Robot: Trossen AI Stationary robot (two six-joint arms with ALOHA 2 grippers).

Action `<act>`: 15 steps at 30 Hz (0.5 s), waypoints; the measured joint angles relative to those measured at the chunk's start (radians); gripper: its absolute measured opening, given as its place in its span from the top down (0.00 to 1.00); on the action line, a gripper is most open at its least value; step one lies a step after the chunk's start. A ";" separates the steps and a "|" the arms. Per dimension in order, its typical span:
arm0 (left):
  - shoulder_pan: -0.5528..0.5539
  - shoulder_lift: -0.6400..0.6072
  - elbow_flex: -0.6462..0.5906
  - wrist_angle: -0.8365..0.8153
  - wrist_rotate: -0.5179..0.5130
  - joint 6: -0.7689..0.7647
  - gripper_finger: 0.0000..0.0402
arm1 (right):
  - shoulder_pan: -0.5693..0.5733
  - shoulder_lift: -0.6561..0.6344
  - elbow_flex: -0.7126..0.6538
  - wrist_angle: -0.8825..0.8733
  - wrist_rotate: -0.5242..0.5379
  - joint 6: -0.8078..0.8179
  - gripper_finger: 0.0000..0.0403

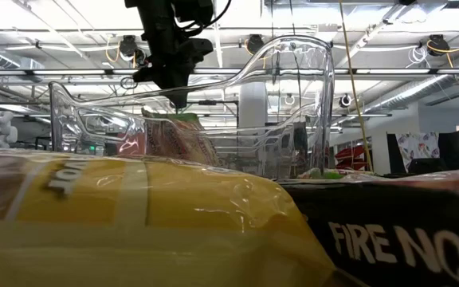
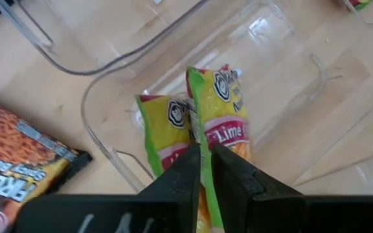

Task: Sort Maruchan noodles
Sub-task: Put the green noodle pack into the center transparent bin, then adjust the bottom transparent bin

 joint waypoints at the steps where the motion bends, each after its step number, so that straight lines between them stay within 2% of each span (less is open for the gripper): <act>1: 0.000 0.000 0.000 0.000 0.000 0.014 0.88 | 0.000 0.000 0.000 0.000 0.000 0.000 0.87; 5: 0.000 0.000 0.000 0.012 0.007 0.027 0.88 | 0.000 0.000 0.000 0.000 0.014 -0.001 0.87; 15: -0.016 -0.084 0.031 0.068 0.125 0.074 0.88 | 0.000 0.008 0.000 -0.016 0.182 0.001 0.87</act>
